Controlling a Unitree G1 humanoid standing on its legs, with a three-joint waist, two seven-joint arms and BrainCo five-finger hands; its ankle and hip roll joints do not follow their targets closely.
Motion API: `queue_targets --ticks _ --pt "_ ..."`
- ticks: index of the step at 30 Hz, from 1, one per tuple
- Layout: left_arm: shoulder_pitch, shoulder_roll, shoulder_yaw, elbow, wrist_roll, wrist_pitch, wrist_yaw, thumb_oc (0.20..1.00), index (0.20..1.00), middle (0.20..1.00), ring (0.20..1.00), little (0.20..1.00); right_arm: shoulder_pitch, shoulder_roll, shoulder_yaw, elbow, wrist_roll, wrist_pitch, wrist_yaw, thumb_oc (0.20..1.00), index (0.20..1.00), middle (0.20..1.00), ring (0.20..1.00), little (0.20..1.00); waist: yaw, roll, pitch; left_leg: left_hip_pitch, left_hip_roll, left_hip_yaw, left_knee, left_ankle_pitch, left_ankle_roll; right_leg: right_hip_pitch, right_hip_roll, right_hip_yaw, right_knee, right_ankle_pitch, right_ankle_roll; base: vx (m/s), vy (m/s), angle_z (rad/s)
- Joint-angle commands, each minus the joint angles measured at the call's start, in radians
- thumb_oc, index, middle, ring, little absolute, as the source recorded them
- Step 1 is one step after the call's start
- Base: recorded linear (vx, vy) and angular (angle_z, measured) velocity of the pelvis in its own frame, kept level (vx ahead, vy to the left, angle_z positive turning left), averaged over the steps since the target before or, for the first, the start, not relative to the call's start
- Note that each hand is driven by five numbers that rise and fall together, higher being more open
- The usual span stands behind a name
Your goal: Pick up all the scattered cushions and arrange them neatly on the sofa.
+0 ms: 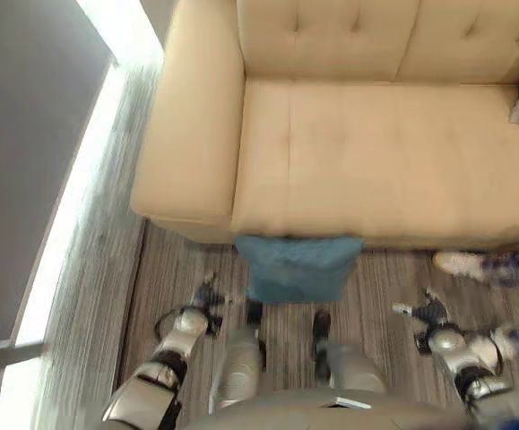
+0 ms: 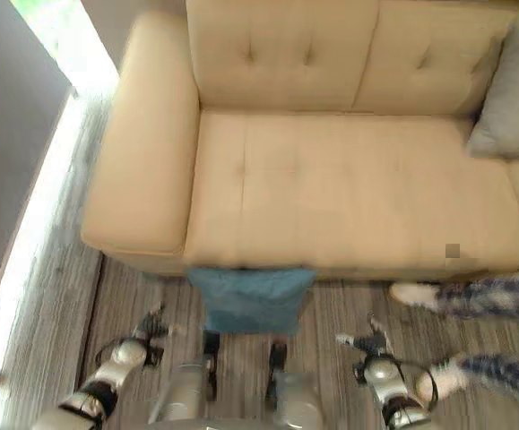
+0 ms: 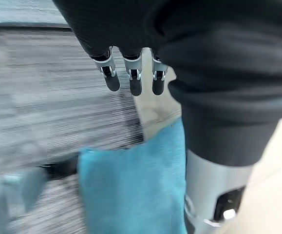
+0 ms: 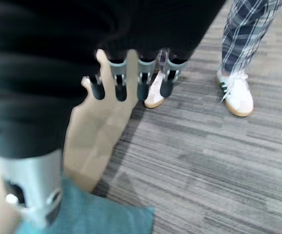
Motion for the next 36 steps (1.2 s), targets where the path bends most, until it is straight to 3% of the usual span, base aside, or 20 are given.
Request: queue_targets --ticks 1,3,6,13,29,36 --pt "0.026 0.041 -0.009 0.005 -0.105 -0.079 0.153 1.000 1.000 1.000 1.000 1.000 0.030 0.002 0.032 -0.112 0.077 -0.034 -0.160 1.000 1.000 1.000 1.000 1.000 -0.017 -0.018 -0.121 -0.115 -0.024 0.048 0.117 -0.159 -0.008 -0.112 -0.064 0.042 -0.087 0.079 0.112 -0.38 0.187 0.15" --pt "-0.033 0.044 -0.012 -0.016 -0.124 -0.094 0.199 1.000 1.000 1.000 1.000 1.000 -0.037 0.009 0.046 -0.148 0.088 -0.049 -0.217 1.000 1.000 1.000 1.000 1.000 -0.024 -0.010 -0.126 -0.250 -0.019 0.050 0.157 -0.154 -0.006 -0.244 -0.077 0.064 -0.050 0.083 0.110 -0.27 0.162 -0.25" --pt "-0.091 0.024 -0.025 -0.018 -0.134 -0.104 0.240 1.000 1.000 1.000 1.000 1.000 -0.102 0.031 0.048 -0.177 0.100 -0.084 -0.279 1.000 1.000 1.000 1.000 1.000 -0.029 -0.001 -0.124 -0.340 -0.027 0.043 0.130 -0.136 -0.017 -0.348 -0.083 0.072 -0.060 0.091 0.112 -0.06 0.052 -0.25" --pt "-0.184 0.002 -0.076 -0.043 -0.111 -0.099 0.249 1.000 1.000 1.000 1.000 1.000 -0.198 0.046 0.059 -0.187 0.102 -0.102 -0.319 1.000 1.000 1.000 1.000 1.000 -0.034 0.012 -0.141 -0.471 -0.041 0.026 0.113 -0.114 -0.022 -0.490 -0.087 0.083 -0.056 0.108 0.121 -0.01 -0.003 0.13" --pt "-0.345 -0.011 -0.135 -0.092 -0.106 -0.106 0.272 1.000 1.000 1.000 1.000 1.000 -0.353 0.051 0.112 -0.190 0.091 -0.105 -0.330 1.000 1.000 1.000 1.000 1.000 -0.035 0.022 -0.147 -0.609 -0.045 0.014 0.109 -0.085 -0.023 -0.649 -0.095 0.101 -0.015 0.124 0.137 -0.01 -0.003 0.01" --pt "-0.304 -0.040 -0.139 -0.108 -0.088 -0.097 0.256 1.000 1.000 1.000 1.000 1.000 -0.310 0.069 0.118 -0.194 0.071 -0.101 -0.300 1.000 1.000 1.000 1.000 1.000 -0.027 0.025 -0.169 -0.590 -0.048 0.012 0.063 -0.060 -0.033 -0.642 -0.091 0.094 -0.033 0.134 0.143 0.00 -0.003 0.00"
